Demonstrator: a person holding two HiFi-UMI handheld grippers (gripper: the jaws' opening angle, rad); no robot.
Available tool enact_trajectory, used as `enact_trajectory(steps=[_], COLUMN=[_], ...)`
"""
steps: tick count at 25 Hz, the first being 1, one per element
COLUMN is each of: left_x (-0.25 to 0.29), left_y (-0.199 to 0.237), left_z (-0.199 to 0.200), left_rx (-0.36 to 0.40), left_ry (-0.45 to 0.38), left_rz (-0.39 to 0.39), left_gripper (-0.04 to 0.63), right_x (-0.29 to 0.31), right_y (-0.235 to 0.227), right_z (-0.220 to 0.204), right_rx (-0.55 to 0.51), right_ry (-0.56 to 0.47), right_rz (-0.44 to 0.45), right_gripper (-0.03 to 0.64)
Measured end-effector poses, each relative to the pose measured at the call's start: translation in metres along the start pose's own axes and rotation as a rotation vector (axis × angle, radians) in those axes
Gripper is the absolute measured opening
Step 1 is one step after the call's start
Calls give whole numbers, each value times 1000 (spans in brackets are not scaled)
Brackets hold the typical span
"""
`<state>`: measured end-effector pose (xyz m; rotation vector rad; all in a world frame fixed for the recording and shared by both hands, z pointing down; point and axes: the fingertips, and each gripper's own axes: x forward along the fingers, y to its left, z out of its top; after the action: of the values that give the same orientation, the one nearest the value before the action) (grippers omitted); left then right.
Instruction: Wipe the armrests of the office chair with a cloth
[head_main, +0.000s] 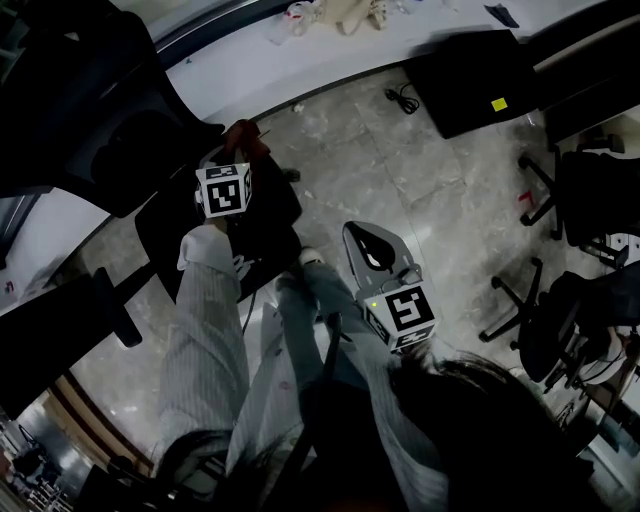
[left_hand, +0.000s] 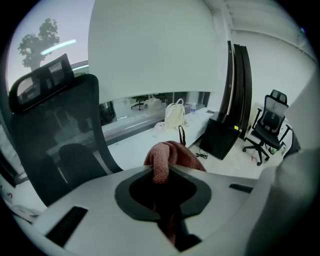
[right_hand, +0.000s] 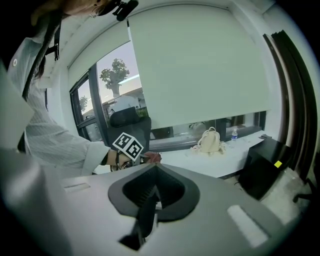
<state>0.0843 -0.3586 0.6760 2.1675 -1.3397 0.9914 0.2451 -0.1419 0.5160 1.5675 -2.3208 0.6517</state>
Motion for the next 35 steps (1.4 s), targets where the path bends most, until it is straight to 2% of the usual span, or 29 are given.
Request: enact_trajectory(steps=[3, 5, 10, 14, 20, 23, 28, 35], left_x=[0, -7, -48, -92, -132, -128, -85, -22], left_y=[0, -12, -61, -104, -136, -124, -74, -12], left_z=[2, 0, -22, -56, -88, -85, -59, -13], left_rx=[7, 36, 117, 128, 164, 181, 118, 81], left_ry=[13, 13, 24, 37, 17, 16, 15, 11], left_rz=[26, 16, -79, -165, -212, -201, -149, -34], left_gripper=[32, 32, 32, 32, 32, 32, 32, 32], right_x=[1, -1, -6, -7, -4, -4, 4, 10], right_y=[-3, -4, 10, 25, 48, 59, 56, 34], right_z=[3, 5, 16, 27, 29, 23, 7, -11], right_rx=[-3, -5, -16, -38, -39, -32, -18, 16], right_ry=[-8, -15, -37, -59, -70, -57, -20, 30], right_rz=[8, 17, 55, 84, 116, 122, 101, 38], right_gripper=[2, 2, 2, 2, 2, 2, 2, 2])
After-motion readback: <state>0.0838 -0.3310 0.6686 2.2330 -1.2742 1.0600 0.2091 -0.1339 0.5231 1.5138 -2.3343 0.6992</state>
